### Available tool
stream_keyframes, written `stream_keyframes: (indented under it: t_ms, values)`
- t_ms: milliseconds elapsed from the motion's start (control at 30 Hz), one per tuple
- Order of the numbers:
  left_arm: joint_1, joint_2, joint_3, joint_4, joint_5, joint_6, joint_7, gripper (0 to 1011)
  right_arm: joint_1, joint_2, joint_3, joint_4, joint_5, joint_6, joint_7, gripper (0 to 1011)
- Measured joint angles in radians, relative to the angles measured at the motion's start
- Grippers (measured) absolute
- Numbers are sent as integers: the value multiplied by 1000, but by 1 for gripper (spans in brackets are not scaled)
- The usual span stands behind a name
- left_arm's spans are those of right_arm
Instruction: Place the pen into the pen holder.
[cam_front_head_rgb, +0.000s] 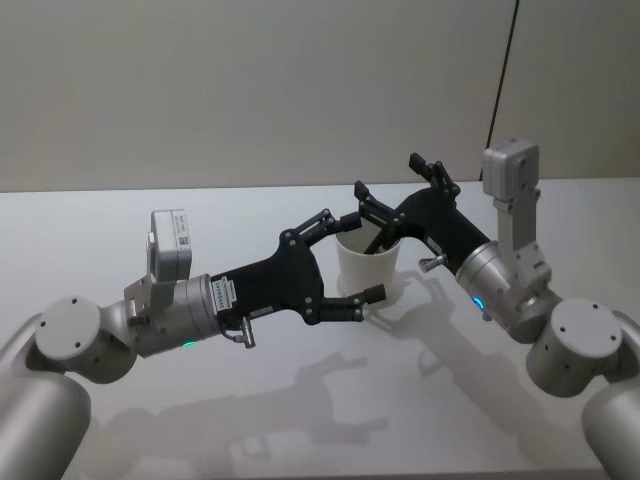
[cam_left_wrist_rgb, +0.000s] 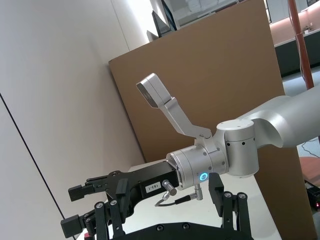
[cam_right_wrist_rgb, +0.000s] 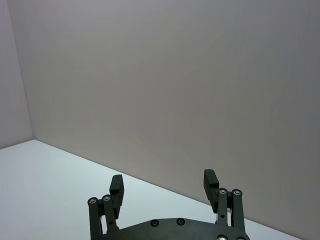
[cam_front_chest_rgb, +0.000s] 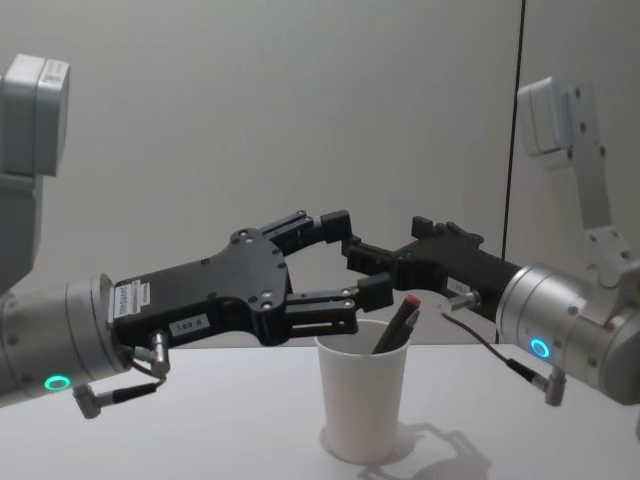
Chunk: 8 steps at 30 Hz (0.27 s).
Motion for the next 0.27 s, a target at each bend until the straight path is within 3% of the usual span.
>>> stream_keyframes:
  t_ms: [267]
  values:
    - [0,0,0,0,0,0,0,1003,0,0,0,0,0,0,0,1002]
